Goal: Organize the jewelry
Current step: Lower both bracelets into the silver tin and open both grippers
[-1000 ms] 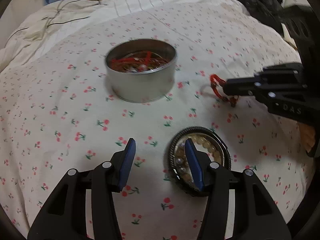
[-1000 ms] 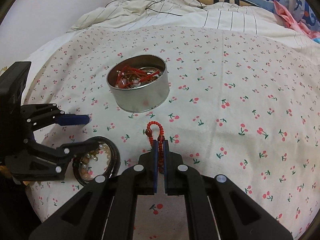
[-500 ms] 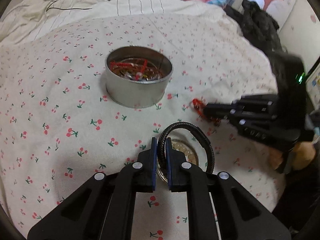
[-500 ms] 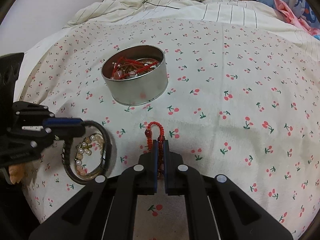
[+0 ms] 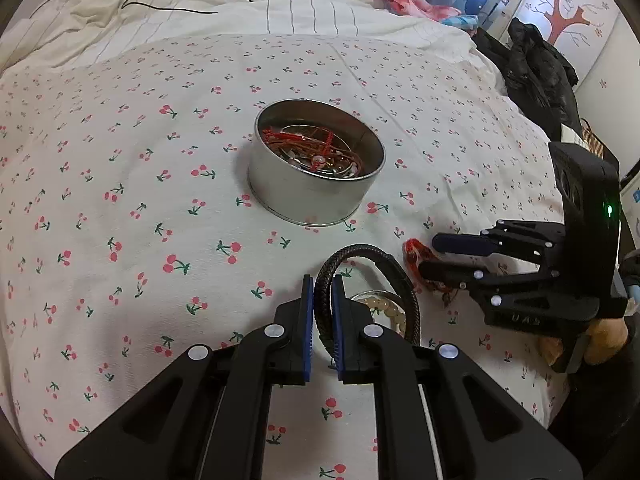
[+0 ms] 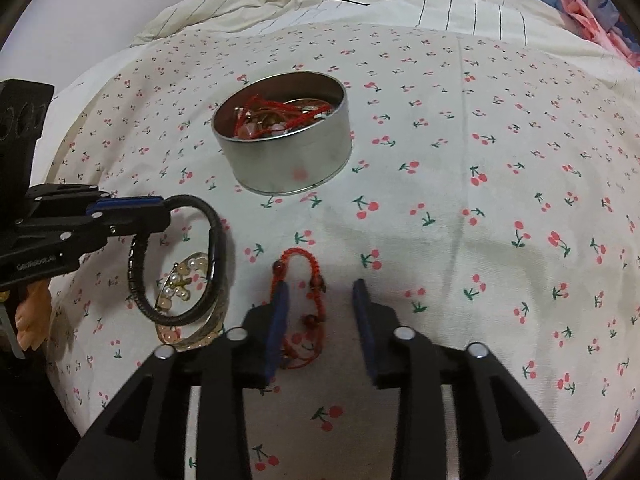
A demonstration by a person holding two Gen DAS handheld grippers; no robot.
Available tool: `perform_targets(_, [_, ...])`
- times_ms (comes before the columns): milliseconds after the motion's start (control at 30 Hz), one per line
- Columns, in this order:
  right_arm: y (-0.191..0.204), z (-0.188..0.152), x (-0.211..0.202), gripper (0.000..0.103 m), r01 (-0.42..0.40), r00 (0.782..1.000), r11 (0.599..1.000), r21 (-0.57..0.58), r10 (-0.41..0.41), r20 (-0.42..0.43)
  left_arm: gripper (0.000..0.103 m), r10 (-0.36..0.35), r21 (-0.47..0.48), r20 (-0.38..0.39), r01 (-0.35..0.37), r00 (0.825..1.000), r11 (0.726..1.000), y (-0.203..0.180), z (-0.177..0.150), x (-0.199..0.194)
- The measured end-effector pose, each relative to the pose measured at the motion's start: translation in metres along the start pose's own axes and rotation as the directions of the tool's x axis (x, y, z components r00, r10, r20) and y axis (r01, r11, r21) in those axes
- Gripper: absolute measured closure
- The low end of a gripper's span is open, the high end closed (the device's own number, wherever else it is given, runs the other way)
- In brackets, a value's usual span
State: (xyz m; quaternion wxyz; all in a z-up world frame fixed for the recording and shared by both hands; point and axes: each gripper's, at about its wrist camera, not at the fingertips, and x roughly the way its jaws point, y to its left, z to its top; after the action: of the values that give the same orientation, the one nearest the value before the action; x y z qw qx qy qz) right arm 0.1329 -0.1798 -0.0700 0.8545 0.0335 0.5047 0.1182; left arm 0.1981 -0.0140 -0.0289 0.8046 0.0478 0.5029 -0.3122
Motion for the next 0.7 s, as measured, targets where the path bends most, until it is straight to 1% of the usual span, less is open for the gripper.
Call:
perform_targets(100, [0.005,-0.002,0.002,0.069,0.029,1.0,0.999,-0.03,-0.029,-0.003,0.095,0.002,-0.005,0.003,-0.002,1.0,1.0,0.001,0.0,0.0])
perform_targets(133, [0.007,-0.002,0.002,0.076,0.04,0.999,0.998,-0.04,-0.04,-0.002,0.095,0.002,-0.007,0.003,-0.002,1.0,1.0,0.001,0.0,0.0])
perform_targets(167, [0.007,-0.002,0.002,0.095,0.039,0.999,0.998,-0.044,-0.039,-0.005,0.095,0.002,-0.007,0.003,-0.002,1.0,1.0,0.001,-0.001,0.0])
perform_targets(300, [0.004,0.001,-0.008,0.095,-0.01,1.0,1.0,-0.016,0.011,0.029,0.095,-0.007,-0.013,0.011,0.007,1.0,1.0,0.001,0.0,-0.002])
perform_targets(367, [-0.003,0.004,-0.018,0.095,-0.054,0.996,0.998,0.02,0.053,0.068,0.095,-0.019,-0.021,0.02,0.019,1.0,1.0,0.002,0.0,-0.004])
perform_targets(467, [-0.015,0.008,-0.031,0.095,-0.112,0.986,0.991,0.072,0.102,0.13,0.095,-0.036,-0.035,0.035,0.038,0.999,0.999,0.005,0.001,-0.008])
perform_targets(567, [-0.025,0.012,-0.046,0.095,-0.17,0.967,0.979,0.113,0.144,0.211,0.095,-0.045,-0.043,0.039,0.047,0.998,0.998,0.006,0.001,-0.008])
perform_targets(700, [-0.026,0.016,-0.055,0.095,-0.185,0.955,0.975,0.122,0.149,0.257,0.095,-0.046,-0.039,0.064,0.049,0.997,0.998,0.005,0.004,-0.015])
